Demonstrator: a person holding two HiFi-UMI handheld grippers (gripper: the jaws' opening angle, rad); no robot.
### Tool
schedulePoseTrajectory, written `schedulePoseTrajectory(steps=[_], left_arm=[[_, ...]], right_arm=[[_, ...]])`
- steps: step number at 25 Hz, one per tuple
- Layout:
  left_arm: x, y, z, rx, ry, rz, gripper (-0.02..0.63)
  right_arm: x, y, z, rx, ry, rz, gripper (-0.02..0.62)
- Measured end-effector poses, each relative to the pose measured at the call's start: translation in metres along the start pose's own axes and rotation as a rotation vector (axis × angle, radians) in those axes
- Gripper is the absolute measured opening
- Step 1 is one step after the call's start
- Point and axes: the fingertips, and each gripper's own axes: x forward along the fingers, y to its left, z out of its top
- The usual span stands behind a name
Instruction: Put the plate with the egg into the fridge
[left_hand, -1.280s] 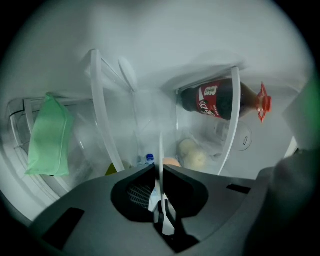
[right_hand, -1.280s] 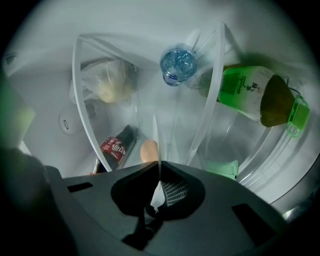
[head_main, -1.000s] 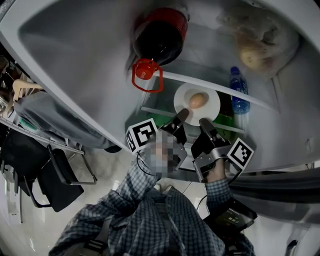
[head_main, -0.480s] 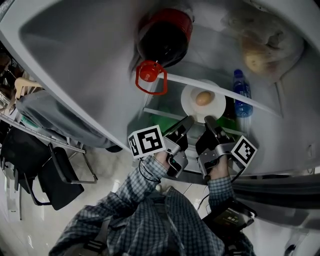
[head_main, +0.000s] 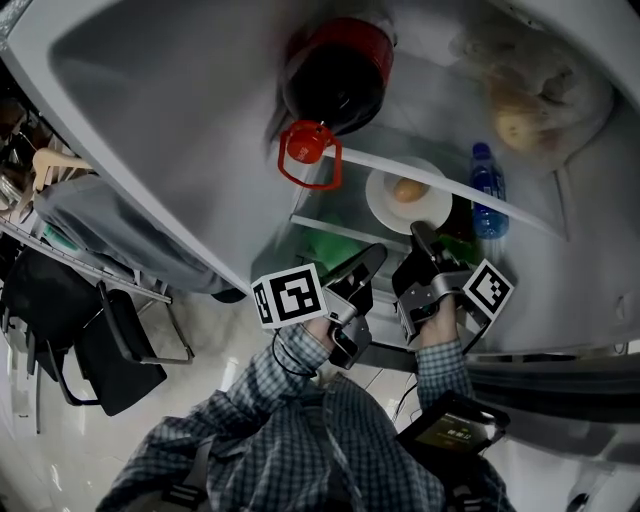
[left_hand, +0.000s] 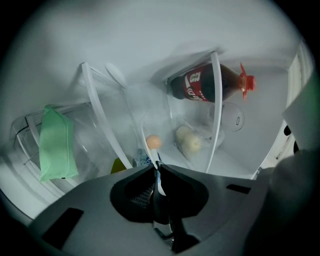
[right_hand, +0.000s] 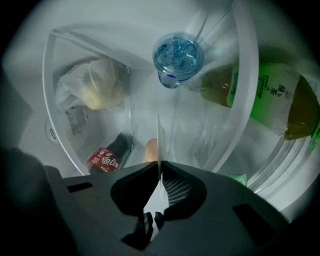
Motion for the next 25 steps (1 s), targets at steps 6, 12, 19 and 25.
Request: schedulePoseTrajectory(steps=[6,12,19,25], left_arm=[[-0.004,-0.010,-0.003,0.015,-0.002,-0.012,0.031],[-0.007,-0.013,-0.003,0.010,-0.008,-0.013,0.031],[-0.009,-0.012,-0.003,-0.011,-0.019,-0.018,0.031],[-0.011,-0.009,-0.002,-0.038,-0.028,-0.019,0.031]], right_arm=[[0.005,0.000,-0.001,0.005,-0.005,-0.016,0.020],[0.007,0.002,-0.001,0.005,0.000,-0.038,0.020],[0.010,0.001,-0.001,0.037,0.015,-0.054,0.023],[0.013,0.002,-0.002,0.042,0.027,-0.074,0.032]])
